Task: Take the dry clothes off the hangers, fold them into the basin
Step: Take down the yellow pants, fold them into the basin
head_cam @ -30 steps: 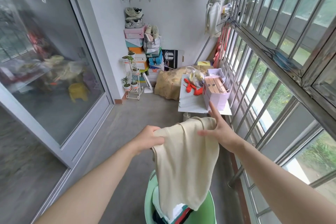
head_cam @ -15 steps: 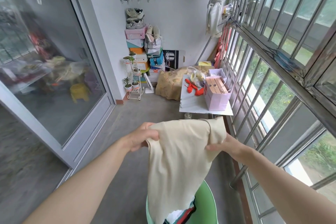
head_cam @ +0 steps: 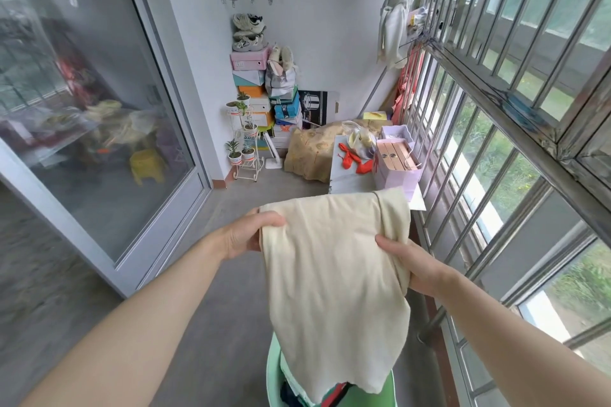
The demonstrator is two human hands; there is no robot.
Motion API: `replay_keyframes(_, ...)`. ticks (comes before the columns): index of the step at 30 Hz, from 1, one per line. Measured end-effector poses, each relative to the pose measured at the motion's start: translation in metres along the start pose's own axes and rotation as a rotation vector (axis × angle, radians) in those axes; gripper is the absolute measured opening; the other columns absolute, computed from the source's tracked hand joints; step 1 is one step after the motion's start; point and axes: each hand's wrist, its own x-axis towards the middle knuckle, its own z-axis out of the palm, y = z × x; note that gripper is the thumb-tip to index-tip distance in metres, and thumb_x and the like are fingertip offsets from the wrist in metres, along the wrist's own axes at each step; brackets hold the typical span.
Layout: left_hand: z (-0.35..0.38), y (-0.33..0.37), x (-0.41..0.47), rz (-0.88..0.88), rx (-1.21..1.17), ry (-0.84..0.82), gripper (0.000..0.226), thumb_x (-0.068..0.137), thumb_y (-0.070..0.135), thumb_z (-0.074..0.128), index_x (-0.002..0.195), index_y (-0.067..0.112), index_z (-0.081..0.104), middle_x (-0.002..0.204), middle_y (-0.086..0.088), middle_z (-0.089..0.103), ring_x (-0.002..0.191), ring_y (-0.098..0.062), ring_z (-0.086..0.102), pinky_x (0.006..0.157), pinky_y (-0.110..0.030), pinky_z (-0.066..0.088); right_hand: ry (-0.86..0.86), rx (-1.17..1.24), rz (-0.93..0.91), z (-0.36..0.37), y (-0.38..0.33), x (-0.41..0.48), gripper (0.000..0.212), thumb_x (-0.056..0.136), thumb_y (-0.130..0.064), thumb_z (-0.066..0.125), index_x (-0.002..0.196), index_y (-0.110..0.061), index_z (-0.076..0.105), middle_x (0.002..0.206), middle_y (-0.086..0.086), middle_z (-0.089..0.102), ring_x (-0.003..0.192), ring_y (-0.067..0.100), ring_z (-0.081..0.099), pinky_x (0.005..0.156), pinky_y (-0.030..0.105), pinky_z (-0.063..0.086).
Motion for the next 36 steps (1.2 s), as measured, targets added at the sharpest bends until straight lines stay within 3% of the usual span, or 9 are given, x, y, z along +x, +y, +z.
replay_keyframes(3,-0.001,-0.007,0.001,-0.01,-0.037,0.059,0.076,0.047,0.047,0.072,0.116,0.017,0.063,0.095,0.0,0.071,0.083,-0.013,0.066,0.072,-0.025,0.05,0.054,0.123,0.046,0.008,-0.005,0.003,0.029,0.094,-0.03,0.054,0.114,-0.011,0.063,0.105,0.009,0.072,0.088,0.022,0.071,0.076,0.035,0.055)
replay_keyframes(7,0.006,-0.008,-0.002,-0.019,-0.305,0.052,0.044,0.079,0.052,0.062,0.109,0.02,0.068,0.109,-0.004,0.071,0.097,-0.018,0.067,0.086,-0.034,0.046,0.081,0.227,0.103,0.012,-0.007,0.007,0.041,0.092,-0.038,0.053,0.118,-0.008,0.063,0.104,0.012,0.072,0.085,0.024,0.071,0.083,0.039,0.053)
replay_keyframes(12,0.015,-0.017,-0.001,-0.05,-0.748,0.034,0.08,0.077,0.08,0.034,0.105,0.017,0.075,0.112,-0.009,0.07,0.106,-0.024,0.064,0.096,-0.044,0.043,0.035,0.351,0.103,0.019,-0.017,0.011,0.055,0.075,-0.046,0.06,0.116,-0.009,0.065,0.108,0.014,0.069,0.089,0.028,0.069,0.08,0.04,0.055)
replay_keyframes(15,0.036,-0.044,0.0,-0.199,-0.694,0.023,0.077,0.075,0.082,0.041,0.113,0.021,0.07,0.114,-0.007,0.07,0.108,-0.025,0.063,0.091,-0.042,0.048,-0.011,0.442,0.057,0.019,-0.019,0.012,0.052,0.069,-0.046,0.071,0.106,-0.009,0.072,0.098,0.012,0.072,0.086,0.026,0.071,0.078,0.04,0.058)
replay_keyframes(19,0.04,-0.051,0.009,-0.188,-0.688,0.019,0.072,0.084,0.074,0.038,0.117,0.016,0.066,0.117,-0.012,0.068,0.112,-0.026,0.062,0.096,-0.041,0.046,-0.018,0.377,-0.002,0.009,-0.018,0.007,0.04,0.086,-0.041,0.056,0.105,-0.011,0.074,0.109,0.013,0.07,0.097,0.026,0.068,0.088,0.041,0.052)
replay_keyframes(24,0.027,-0.062,0.026,-0.045,-0.342,0.282,0.063,0.073,0.014,0.075,0.13,0.003,0.051,0.11,-0.011,0.068,0.093,-0.024,0.068,0.08,-0.036,0.053,0.122,0.118,0.003,0.005,-0.009,0.01,0.035,0.083,0.002,0.061,0.117,0.007,0.059,0.107,0.023,0.067,0.09,0.033,0.067,0.079,0.04,0.057)
replay_keyframes(28,0.031,-0.06,0.024,0.134,-0.156,0.323,0.085,0.08,0.0,0.067,0.149,0.029,0.026,0.14,0.014,0.035,0.13,-0.008,0.038,0.105,-0.031,0.039,0.246,0.096,-0.029,0.008,-0.004,0.014,0.036,0.082,0.01,0.058,0.118,0.01,0.056,0.101,0.024,0.066,0.075,0.029,0.069,0.071,0.038,0.058)
replay_keyframes(32,0.033,-0.058,0.02,0.241,0.04,0.21,0.043,0.082,-0.001,0.059,0.116,0.026,0.064,0.127,0.011,0.058,0.122,-0.009,0.048,0.086,-0.013,0.042,0.315,0.066,-0.134,0.005,-0.002,0.016,0.09,0.081,0.013,0.058,0.15,-0.028,0.018,0.13,-0.004,0.04,0.095,0.017,0.062,0.077,0.037,0.054)
replay_keyframes(36,0.032,-0.057,0.017,0.196,-0.008,0.195,0.025,0.083,-0.001,0.063,0.097,0.017,0.071,0.11,0.004,0.069,0.106,-0.014,0.062,0.082,-0.018,0.048,0.132,-0.131,-0.167,0.005,0.0,0.01,0.063,0.091,0.009,0.047,0.142,-0.028,0.042,0.139,-0.004,0.042,0.099,0.012,0.058,0.093,0.034,0.047)
